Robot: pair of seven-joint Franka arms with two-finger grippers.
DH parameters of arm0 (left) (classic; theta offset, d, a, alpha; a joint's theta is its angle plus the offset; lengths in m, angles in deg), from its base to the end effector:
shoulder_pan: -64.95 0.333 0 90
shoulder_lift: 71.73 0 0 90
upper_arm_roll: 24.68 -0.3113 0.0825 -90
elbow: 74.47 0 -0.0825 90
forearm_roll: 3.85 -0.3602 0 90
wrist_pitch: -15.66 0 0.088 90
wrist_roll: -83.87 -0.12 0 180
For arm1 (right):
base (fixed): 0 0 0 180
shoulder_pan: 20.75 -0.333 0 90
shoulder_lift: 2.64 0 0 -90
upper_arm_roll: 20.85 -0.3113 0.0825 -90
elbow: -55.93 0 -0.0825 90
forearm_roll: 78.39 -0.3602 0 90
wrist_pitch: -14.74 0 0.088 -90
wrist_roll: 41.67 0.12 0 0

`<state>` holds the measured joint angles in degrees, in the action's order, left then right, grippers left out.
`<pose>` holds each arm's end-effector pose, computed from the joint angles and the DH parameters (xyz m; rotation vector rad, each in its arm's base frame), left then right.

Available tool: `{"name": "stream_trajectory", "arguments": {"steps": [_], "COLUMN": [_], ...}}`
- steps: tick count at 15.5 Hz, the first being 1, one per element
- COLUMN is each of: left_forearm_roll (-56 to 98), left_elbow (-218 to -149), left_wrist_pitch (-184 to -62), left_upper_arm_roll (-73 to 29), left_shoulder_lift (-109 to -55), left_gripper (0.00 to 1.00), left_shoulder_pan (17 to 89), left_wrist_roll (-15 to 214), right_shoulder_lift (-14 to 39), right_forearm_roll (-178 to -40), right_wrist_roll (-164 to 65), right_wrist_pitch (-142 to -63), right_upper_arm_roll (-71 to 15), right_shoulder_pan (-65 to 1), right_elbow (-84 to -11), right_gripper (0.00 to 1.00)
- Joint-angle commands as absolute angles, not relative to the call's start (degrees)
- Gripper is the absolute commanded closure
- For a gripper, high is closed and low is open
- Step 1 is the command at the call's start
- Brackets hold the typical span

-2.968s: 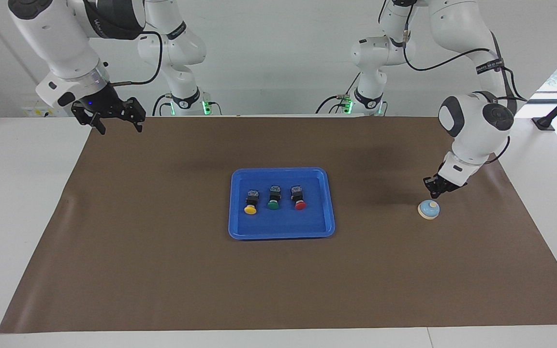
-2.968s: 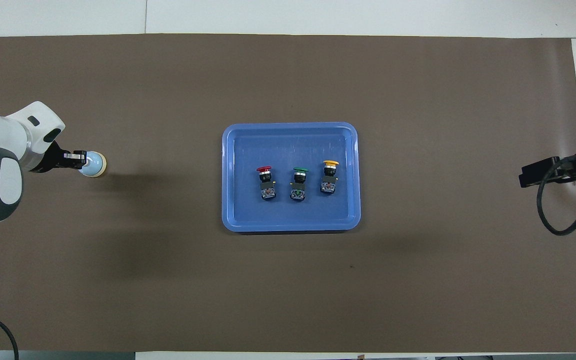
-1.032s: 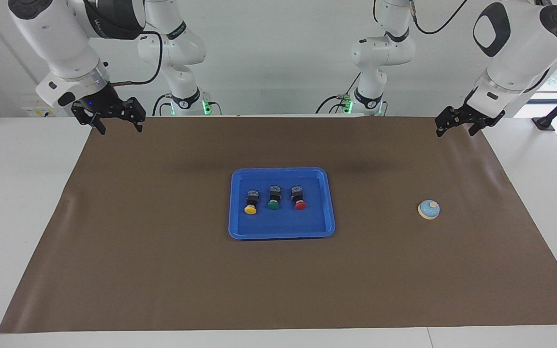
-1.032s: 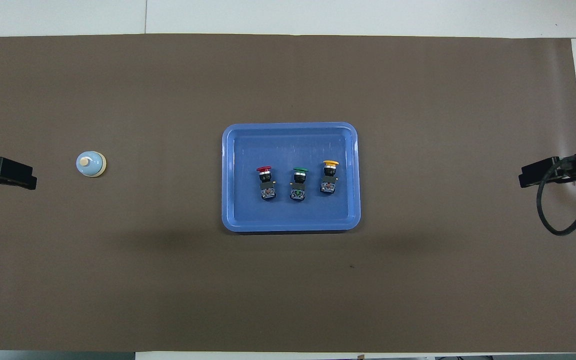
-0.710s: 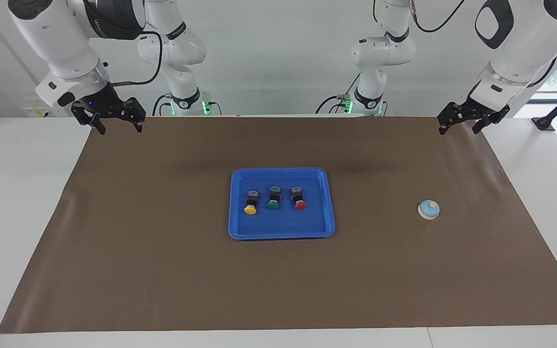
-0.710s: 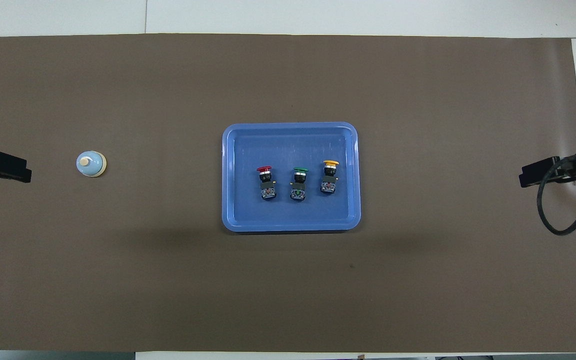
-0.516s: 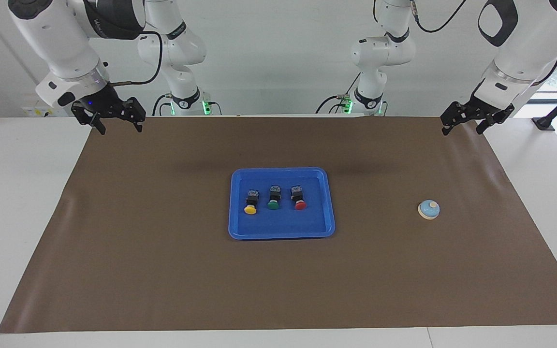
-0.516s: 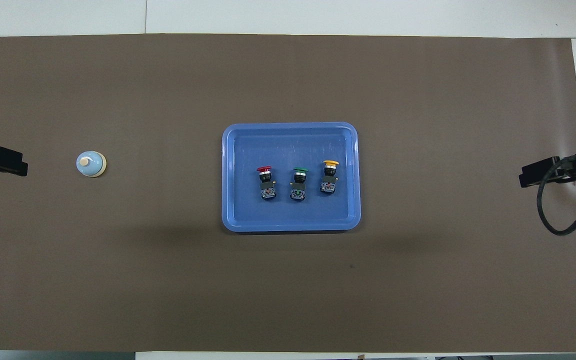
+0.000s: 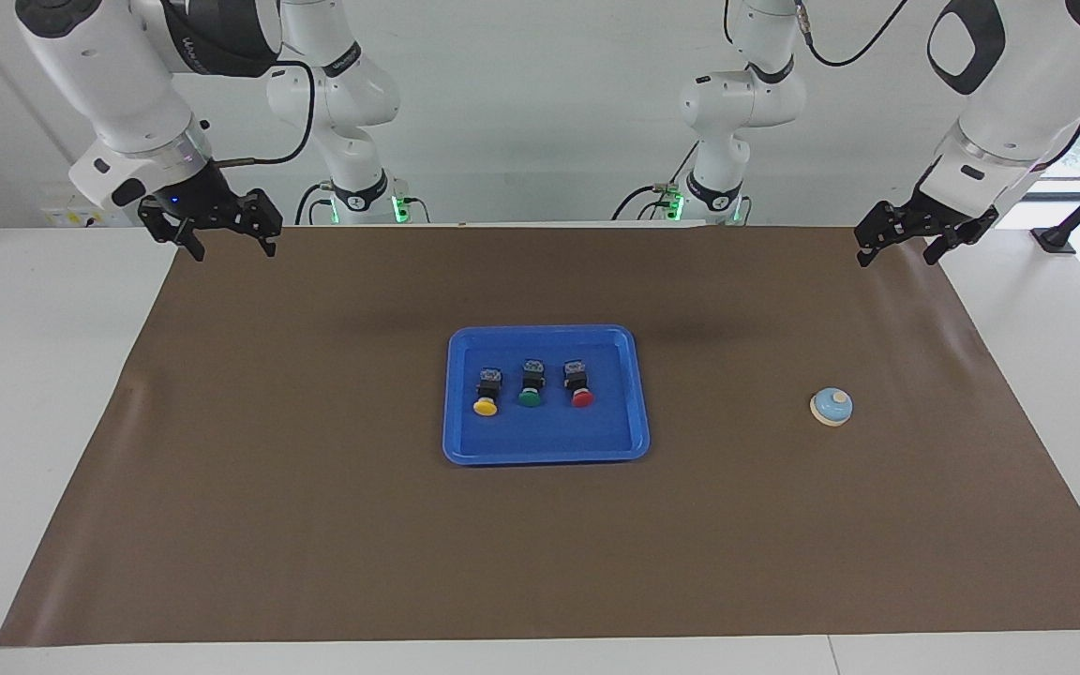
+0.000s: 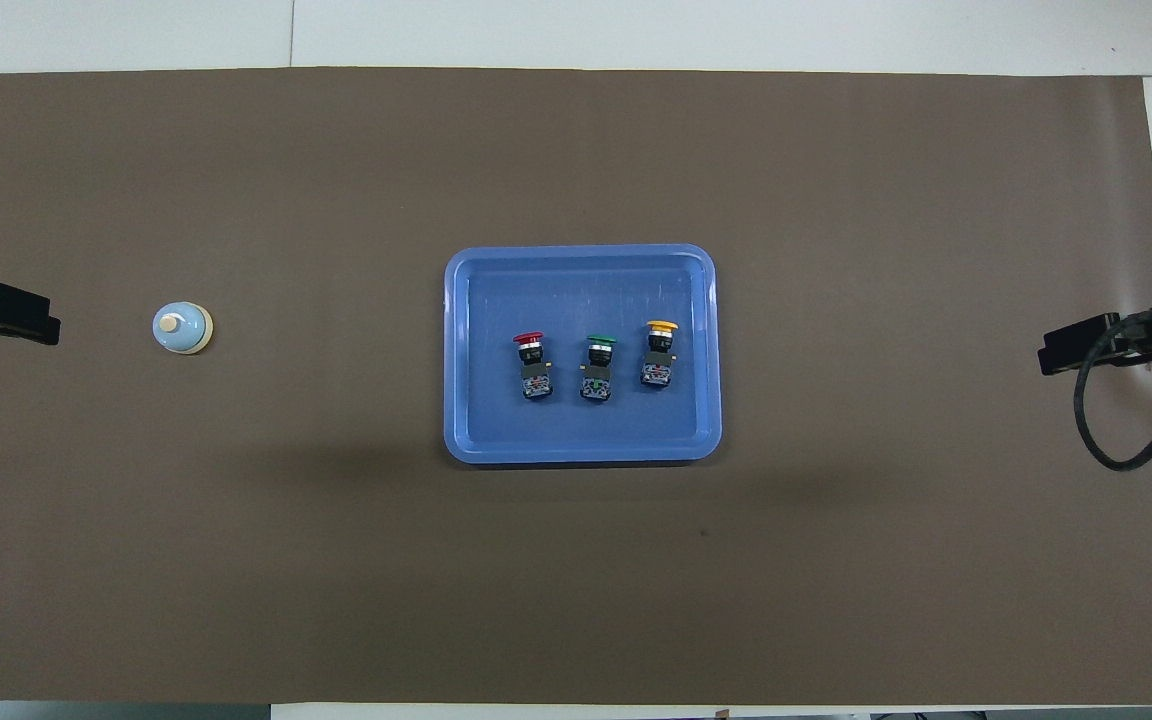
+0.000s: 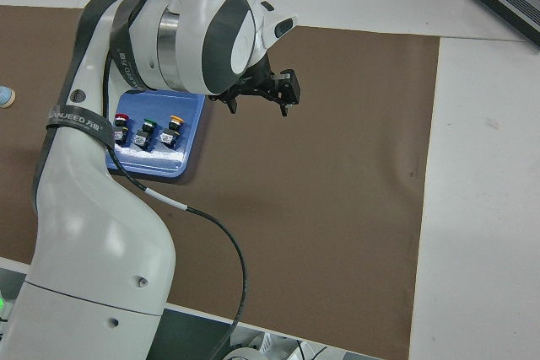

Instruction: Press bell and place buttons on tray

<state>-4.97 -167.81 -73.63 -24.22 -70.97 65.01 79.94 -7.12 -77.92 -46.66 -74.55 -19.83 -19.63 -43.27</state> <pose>0.5229 -0.0013 0.5867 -3.1202 0.1184 0.0906 0.4996 -0.0200 0.5746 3.1362 0.0787 -0.1492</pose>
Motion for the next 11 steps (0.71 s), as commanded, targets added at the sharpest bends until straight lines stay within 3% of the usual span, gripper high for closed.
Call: {"name": "stream_trajectory", "arguments": {"steps": [1, 11], "left_forearm_roll": [-5.43, -5.34], "left_elbow": [-165.26, -165.17], "left_wrist_pitch": [-71.97, -72.85], "left_upper_arm_roll": [-24.34, -24.33], "left_shoulder_lift": [-72.16, -72.25], "left_gripper": [0.00, 0.00], "left_shoulder_pan": [63.98, 63.72], "left_wrist_roll": [79.74, 79.74], "right_shoulder_lift": [-7.91, -7.91], "right_forearm_roll": [-77.16, -77.16], "right_wrist_roll": [-46.94, -46.94], "right_wrist_pitch": [-73.67, -73.67], "right_upper_arm_roll": [-20.32, -20.32], "right_shoulder_pan": [-19.09, -19.09], "right_elbow": [-43.56, -43.56], "right_gripper": [0.00, 0.00]}}
